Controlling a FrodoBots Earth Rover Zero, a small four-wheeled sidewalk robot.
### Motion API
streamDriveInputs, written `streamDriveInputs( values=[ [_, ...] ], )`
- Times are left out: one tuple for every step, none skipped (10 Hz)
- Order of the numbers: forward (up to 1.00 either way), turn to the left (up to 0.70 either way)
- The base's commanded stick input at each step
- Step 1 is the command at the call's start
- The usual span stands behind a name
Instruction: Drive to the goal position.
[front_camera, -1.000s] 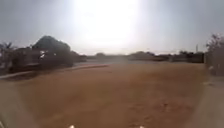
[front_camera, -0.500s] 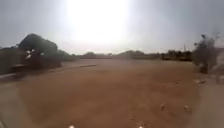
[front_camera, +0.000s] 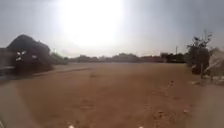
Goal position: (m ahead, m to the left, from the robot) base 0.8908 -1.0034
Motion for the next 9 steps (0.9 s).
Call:
streamDriveInputs(
  values=[
    [0.0, -0.45],
    [0.0, -0.45],
    [0.0, -0.45],
    [0.0, -0.45],
    [0.0, -0.45],
    [0.0, -0.45],
    [0.0, -0.45],
    [0.0, -0.45],
    [0.0, -0.45]
  ],
)
